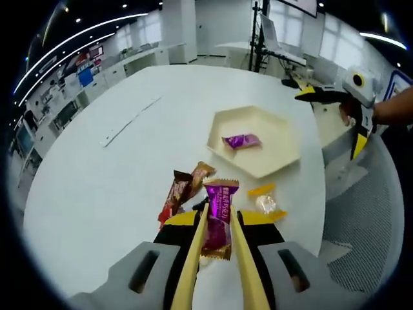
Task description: Place the target food into the container with the food tongs after gripping and lifting it, then release it inside without dropping or visibly crushing the food.
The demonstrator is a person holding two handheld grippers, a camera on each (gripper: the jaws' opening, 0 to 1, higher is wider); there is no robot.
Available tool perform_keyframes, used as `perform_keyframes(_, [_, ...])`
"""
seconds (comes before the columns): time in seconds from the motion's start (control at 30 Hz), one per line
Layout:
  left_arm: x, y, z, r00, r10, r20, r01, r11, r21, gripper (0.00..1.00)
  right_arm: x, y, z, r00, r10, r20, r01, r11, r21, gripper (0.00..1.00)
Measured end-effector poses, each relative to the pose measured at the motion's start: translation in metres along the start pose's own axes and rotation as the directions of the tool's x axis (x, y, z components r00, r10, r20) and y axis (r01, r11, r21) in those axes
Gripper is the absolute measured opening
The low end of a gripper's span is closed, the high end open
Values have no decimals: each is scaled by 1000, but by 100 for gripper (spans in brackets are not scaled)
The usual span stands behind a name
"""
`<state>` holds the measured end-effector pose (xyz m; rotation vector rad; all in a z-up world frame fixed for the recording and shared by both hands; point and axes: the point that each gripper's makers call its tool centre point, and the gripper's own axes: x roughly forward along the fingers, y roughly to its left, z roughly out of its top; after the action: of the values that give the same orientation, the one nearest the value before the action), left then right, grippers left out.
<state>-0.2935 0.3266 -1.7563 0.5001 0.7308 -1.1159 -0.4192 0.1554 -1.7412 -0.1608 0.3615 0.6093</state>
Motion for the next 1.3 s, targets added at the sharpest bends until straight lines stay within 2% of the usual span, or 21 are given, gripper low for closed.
perform_keyframes(0.2, [-4,4,1,1000,12,-1,-12,1000,0,19,0,1,0,1000,-1,-7,1,1000,-14,99])
perform_keyframes(0.7, [-3,0,3,1000,11,-14,-11,1000,15,19,1,2,0,1000,4,-6,-4,1000,-15,99])
perform_keyframes(0.97, [0,-4,9,1000,-3,-15,3,1000,21,19,1,1,-1,1000,-1,-7,1,1000,-16,99])
perform_keyframes(1.07, [3,-6,12,1000,-5,-14,5,1000,26,19,2,0,-8,999,-1,-46,0,1000,-31,99])
perform_keyframes(1.3, [10,-17,21,999,-31,-10,31,999,24,18,0,-2,-5,999,-11,-32,10,1000,-24,99])
